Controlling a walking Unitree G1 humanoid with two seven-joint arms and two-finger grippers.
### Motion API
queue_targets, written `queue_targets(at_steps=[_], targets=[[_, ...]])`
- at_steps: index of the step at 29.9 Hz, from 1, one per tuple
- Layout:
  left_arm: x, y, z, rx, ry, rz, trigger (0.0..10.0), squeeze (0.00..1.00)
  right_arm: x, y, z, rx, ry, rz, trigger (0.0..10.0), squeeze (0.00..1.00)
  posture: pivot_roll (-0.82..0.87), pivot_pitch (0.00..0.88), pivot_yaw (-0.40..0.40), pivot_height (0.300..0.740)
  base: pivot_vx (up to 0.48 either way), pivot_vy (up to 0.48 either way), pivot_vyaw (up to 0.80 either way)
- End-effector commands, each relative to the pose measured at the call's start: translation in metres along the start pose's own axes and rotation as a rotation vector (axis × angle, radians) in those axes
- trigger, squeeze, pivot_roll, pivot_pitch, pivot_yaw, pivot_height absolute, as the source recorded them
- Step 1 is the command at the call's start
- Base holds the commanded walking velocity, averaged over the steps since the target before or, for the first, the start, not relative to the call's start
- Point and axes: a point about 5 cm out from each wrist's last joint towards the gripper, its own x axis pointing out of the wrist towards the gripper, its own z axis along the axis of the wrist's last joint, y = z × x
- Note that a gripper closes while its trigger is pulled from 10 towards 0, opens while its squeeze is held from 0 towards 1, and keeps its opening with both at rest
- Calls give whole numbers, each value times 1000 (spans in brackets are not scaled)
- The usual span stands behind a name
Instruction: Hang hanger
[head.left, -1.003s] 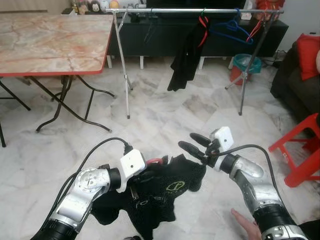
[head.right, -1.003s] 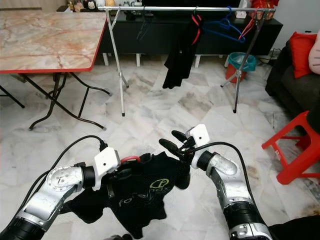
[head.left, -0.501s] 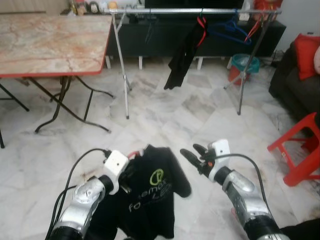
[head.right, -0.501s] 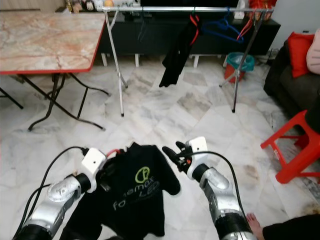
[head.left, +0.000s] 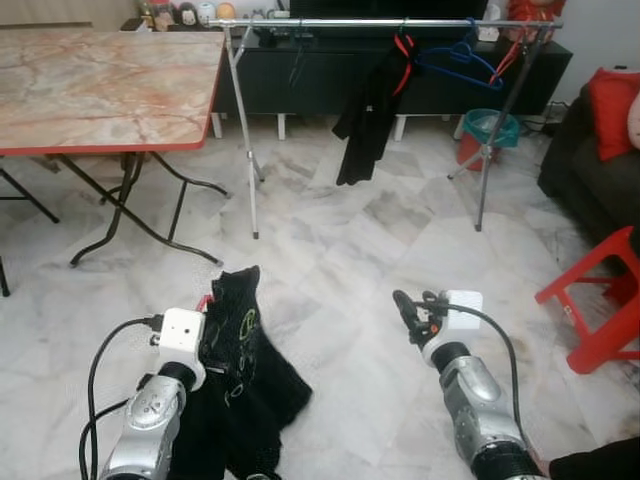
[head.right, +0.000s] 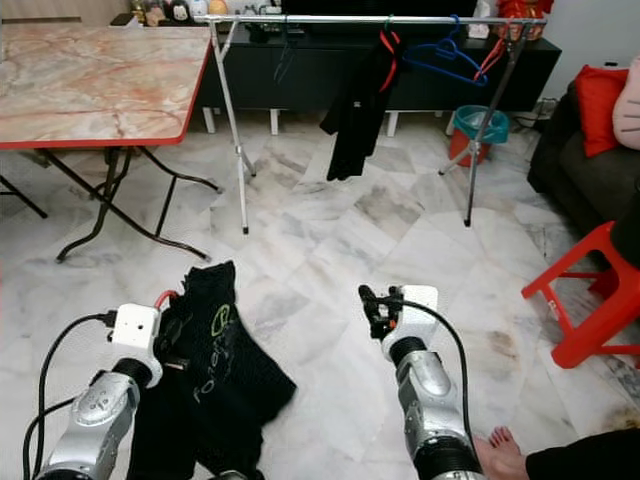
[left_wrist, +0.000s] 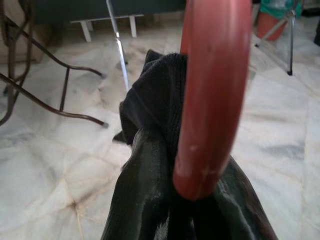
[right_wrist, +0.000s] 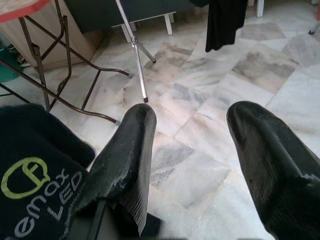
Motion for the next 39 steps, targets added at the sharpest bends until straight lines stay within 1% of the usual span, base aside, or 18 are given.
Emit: queue_targets(at_steps=[1,3,6,8,9,14,21,29,34,36,39], targets=[[5,1,8,-4,-46,12,10000,0,-1,-4,-1,-1,-6,-30,10000,0,28,7,-23,740,0,0,0],[6,1,9,-10,-51,14,10000,0,-1,-4,0,-1,-11,-36,10000,0,28,7,-23,740,0,0,0],[10,-1,13,-46,-67,24,10000,0,2,-10,7,4,-26,-62,10000,0,23,23,-24,740,0,0,0],[11,-1,14,-43,-67,26,10000,0,3,-11,9,4,-29,-65,10000,0,24,26,-24,740,0,0,0],[12,0,15,-55,-74,31,10000,0,4,-13,11,-2,-31,-73,10000,0,24,28,-23,740,0,0,-419],[13,1,18,-61,-80,35,10000,0,7,-13,15,15,-43,-86,10000,0,23,38,-21,740,0,0,-761],[16,1,21,-74,-87,28,10000,0,9,-7,13,18,-38,-74,10000,0,28,46,-15,740,0,0,-762],[19,1,26,-85,-99,23,10000,0,10,-3,12,22,-39,-66,10000,0,34,49,-8,740,0,0,-756],[20,0,28,-84,-106,16,10000,0,10,-2,12,23,-42,-64,10000,0,35,49,-7,740,0,268,-756],[21,-2,28,-69,-107,5,10000,0,10,-2,12,25,-45,-64,10000,0,34,48,-6,740,0,0,-756],[21,-3,29,-82,-109,3,10000,0,10,-2,12,29,-47,-67,10000,0,35,49,-5,740,0,0,-756]])
